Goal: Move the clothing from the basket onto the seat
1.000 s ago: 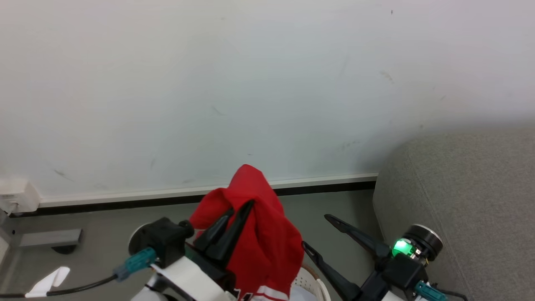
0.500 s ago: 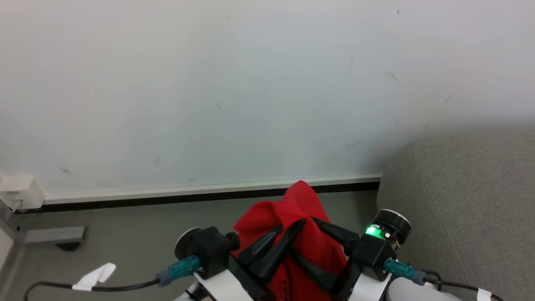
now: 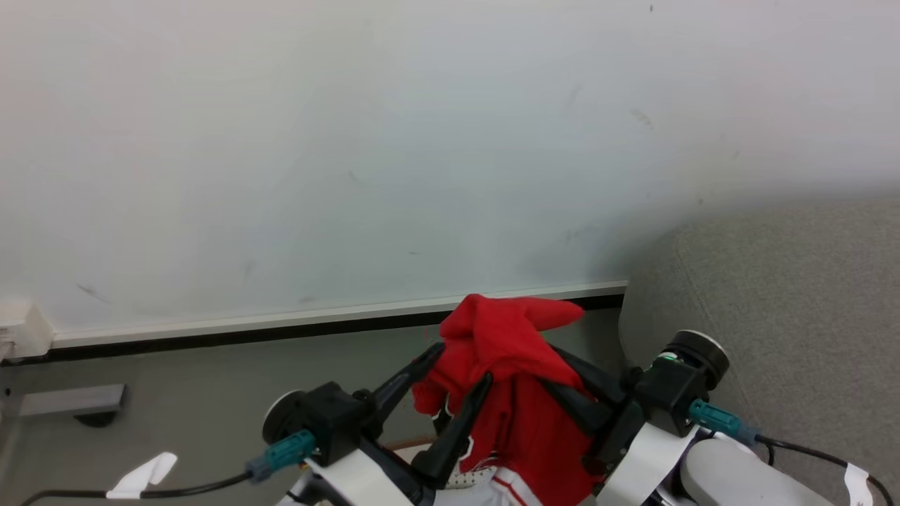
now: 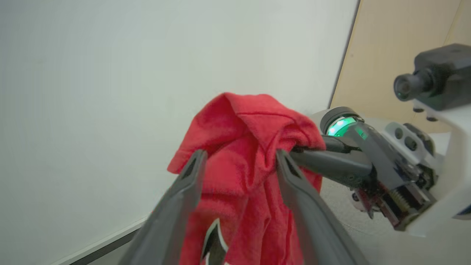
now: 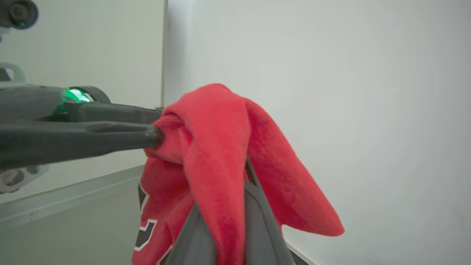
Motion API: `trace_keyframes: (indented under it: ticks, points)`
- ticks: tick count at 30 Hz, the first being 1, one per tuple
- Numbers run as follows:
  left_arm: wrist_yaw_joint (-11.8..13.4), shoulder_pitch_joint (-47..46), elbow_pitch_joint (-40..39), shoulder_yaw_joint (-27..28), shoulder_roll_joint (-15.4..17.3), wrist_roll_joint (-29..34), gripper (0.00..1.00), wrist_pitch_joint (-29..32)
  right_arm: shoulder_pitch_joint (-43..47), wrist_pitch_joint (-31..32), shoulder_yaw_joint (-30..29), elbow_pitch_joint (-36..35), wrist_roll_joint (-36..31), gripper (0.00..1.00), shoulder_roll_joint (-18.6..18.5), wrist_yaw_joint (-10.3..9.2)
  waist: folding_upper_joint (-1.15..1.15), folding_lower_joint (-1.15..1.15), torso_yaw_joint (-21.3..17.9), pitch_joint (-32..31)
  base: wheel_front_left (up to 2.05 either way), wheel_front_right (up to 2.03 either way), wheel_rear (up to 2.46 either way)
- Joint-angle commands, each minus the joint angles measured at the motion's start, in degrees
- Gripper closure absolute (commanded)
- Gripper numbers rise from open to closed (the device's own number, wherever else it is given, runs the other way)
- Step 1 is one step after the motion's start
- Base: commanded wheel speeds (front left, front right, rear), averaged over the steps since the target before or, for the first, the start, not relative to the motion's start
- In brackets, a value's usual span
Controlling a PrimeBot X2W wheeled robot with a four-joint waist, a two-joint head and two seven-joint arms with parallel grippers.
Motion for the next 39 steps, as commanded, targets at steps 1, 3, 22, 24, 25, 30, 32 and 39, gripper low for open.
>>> trace_keyframes:
  ticks: [1,3,22,24,25,30,32,39]
  points:
    - [0.3,0.6,0.5,0.2,0.3,0.8,0.00,-0.6,0.6,-0.2,-0.7,-0.4,-0.8,1.00,-0.6,-0.18,0.00,0.00,-0.8,0.4,0.00,0.00,0.00]
    - [0.5,0.9,1.1,0.2,0.7,1.1,0.00,-0.8,0.6,-0.2,-2.0,-0.7,-1.5,1.00,-1.4,-0.18,0.00,0.00,-1.9,0.8,0.00,0.00,0.00]
    - [-0.7,0.0,4.7,-2.9,-0.9,2.4,0.00,-3.2,4.2,-0.2,-12.9,-5.0,-5.4,1.00,-6.5,-0.18,0.00,0.00,-17.4,4.7,0.00,0.00,0.00]
    - [-0.9,-0.2,4.8,-3.3,-1.0,2.5,0.00,-3.1,4.8,-0.2,-13.6,-5.2,-5.7,1.00,-6.6,-0.18,0.00,0.00,-18.5,4.9,0.00,0.00,0.00]
    - [-0.9,-0.4,4.7,-3.5,-1.0,2.7,0.00,-3.0,5.0,-0.2,-14.1,-5.4,-5.7,1.00,-6.5,-0.18,0.00,0.00,-18.8,5.0,0.00,0.00,0.00]
    - [-1.0,-1.1,4.5,-3.9,-1.1,2.6,0.00,-2.8,6.4,-0.2,-16.3,-5.4,-6.0,1.00,-6.3,-0.18,0.00,0.00,-19.3,5.8,0.00,0.00,0.00]
    - [-1.1,-1.5,4.4,-4.1,-1.0,2.8,0.00,-2.7,6.6,-0.2,-17.8,-5.0,-6.4,1.00,-6.3,-0.18,0.00,0.00,-19.0,6.7,0.00,0.00,0.00]
    - [-2.1,-5.7,2.5,-4.2,0.5,4.3,0.00,-0.7,2.7,-0.2,-29.3,-2.6,-10.3,1.00,-4.9,-0.18,0.00,0.00,-15.4,15.1,0.00,0.00,0.00]
